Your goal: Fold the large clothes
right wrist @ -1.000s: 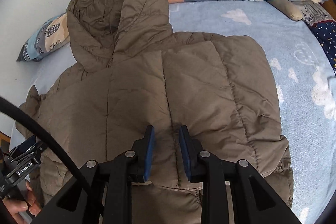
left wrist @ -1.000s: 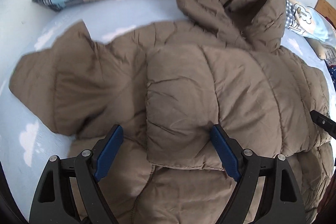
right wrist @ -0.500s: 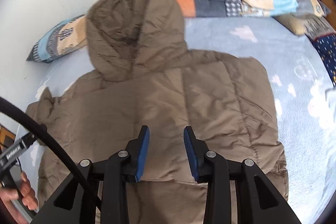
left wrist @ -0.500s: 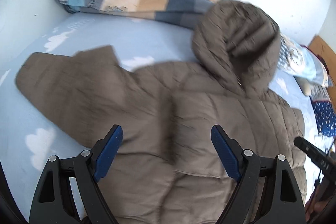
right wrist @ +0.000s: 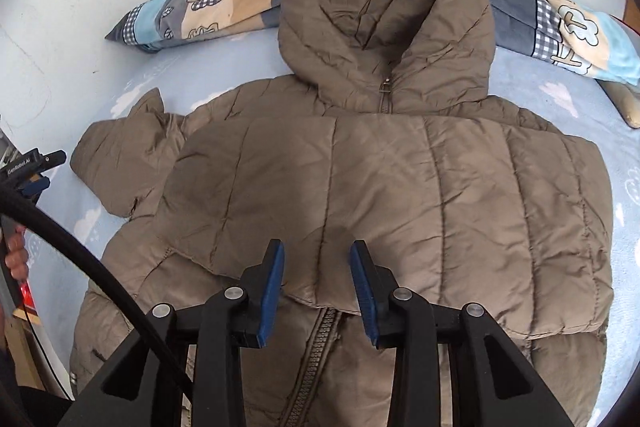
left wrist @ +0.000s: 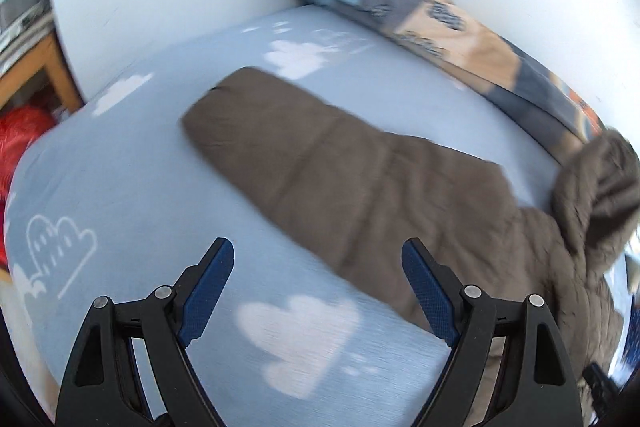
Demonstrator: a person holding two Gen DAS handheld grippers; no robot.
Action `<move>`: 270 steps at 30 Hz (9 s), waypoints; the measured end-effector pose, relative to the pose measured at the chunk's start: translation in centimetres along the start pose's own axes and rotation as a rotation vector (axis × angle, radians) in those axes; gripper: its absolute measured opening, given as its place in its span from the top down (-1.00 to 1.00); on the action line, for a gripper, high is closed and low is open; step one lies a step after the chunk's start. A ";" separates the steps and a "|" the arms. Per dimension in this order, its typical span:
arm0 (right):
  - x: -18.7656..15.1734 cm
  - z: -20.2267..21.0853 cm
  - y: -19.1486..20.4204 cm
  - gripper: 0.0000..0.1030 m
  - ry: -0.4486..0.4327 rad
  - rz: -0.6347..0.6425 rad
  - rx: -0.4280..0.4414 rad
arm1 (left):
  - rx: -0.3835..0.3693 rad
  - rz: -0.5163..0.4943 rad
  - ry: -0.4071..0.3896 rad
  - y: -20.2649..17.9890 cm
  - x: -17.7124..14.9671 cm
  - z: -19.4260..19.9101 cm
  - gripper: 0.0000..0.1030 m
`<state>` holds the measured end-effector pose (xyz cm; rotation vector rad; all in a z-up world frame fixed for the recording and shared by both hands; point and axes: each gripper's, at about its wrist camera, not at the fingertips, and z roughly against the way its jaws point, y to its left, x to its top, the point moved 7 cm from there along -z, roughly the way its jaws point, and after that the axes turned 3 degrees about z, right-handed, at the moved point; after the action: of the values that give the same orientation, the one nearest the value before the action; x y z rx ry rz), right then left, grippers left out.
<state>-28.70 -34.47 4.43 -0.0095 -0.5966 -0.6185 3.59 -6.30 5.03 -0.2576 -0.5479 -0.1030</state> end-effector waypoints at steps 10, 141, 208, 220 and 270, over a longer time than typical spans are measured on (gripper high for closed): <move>0.9 -1.1 5.1 0.28 -0.074 0.110 0.058 | -0.040 0.215 0.049 7.8 3.4 -4.0 -0.65; -3.1 5.7 -15.6 -0.23 -0.025 -0.717 0.229 | -0.179 -0.886 0.030 -16.6 -16.0 2.1 -0.43; -2.1 -0.4 -12.9 0.71 0.038 -0.369 -0.108 | -0.271 -0.559 0.102 -24.6 -15.6 -3.1 -0.53; -0.8 3.8 -11.1 0.59 -0.059 -0.313 -0.073 | -0.314 -0.522 -0.061 -25.4 -14.0 2.9 -0.49; -20.4 15.2 -16.1 -0.21 -0.007 -0.505 -0.082 | -0.257 -0.434 0.059 -7.7 -19.1 8.6 -0.53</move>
<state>-58.80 -33.88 3.71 0.0638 -0.5822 -1.1326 -18.18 -10.86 3.71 -0.3816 -0.5245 -0.6035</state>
